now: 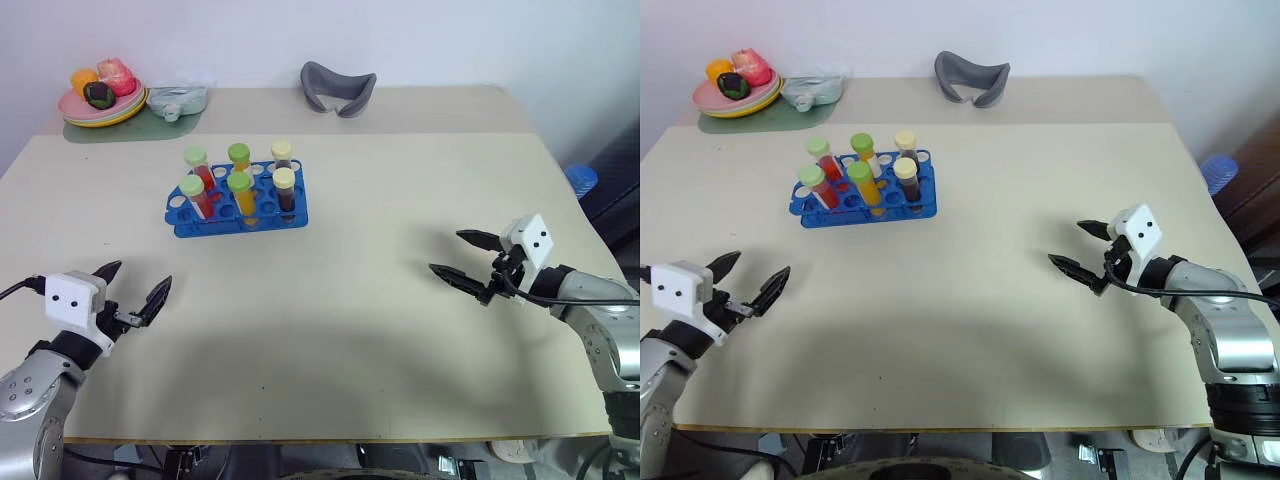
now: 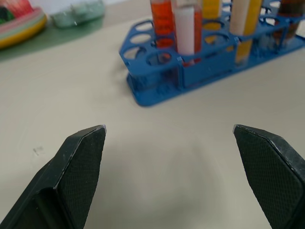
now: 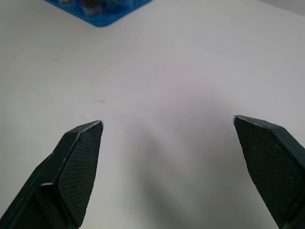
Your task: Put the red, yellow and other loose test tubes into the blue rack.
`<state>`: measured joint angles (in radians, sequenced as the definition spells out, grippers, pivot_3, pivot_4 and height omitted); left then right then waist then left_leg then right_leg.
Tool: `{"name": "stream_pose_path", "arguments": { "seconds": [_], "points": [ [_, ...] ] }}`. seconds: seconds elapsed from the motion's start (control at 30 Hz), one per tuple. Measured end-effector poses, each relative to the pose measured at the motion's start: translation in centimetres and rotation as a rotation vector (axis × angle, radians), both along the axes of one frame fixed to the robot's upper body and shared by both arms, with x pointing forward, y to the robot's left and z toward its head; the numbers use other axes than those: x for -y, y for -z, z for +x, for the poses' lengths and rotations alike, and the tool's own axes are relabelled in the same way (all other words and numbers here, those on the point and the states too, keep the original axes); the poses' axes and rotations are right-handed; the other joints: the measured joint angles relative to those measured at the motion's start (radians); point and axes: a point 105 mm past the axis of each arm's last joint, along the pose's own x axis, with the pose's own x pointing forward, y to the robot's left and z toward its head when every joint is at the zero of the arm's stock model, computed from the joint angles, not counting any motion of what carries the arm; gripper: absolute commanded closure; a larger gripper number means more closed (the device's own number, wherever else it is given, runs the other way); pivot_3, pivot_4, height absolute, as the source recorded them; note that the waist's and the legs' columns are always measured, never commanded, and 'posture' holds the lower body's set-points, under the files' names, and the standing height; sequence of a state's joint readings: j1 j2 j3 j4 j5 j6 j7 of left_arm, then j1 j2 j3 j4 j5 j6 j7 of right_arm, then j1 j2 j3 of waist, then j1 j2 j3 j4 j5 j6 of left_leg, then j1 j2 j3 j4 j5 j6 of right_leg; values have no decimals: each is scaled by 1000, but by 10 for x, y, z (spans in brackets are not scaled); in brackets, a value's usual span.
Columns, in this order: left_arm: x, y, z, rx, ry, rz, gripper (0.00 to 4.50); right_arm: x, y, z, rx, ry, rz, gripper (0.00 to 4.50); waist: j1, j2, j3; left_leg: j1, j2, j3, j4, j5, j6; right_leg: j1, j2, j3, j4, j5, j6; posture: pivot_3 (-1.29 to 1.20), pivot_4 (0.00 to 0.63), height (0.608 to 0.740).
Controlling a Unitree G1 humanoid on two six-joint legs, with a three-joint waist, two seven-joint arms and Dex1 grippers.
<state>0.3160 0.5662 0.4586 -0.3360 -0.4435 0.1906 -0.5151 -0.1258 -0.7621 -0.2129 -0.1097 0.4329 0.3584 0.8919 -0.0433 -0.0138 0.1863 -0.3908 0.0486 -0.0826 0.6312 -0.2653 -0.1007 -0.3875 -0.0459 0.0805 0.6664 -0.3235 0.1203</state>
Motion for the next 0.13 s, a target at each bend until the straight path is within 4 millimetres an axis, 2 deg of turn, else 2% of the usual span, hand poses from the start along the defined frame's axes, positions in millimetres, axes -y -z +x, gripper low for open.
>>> {"name": "stream_pose_path", "arguments": {
  "seconds": [0.13],
  "points": [
    [1, 0, 0, -6, -1, -4, 120, 5, 4, 2, -5, 20, -4, 0, -1, 0, 0, 0, 0, 0, 0, 0, 0, 0, 0, 0, 0, 0, 0, 0, 150, 740]
  ]
}}
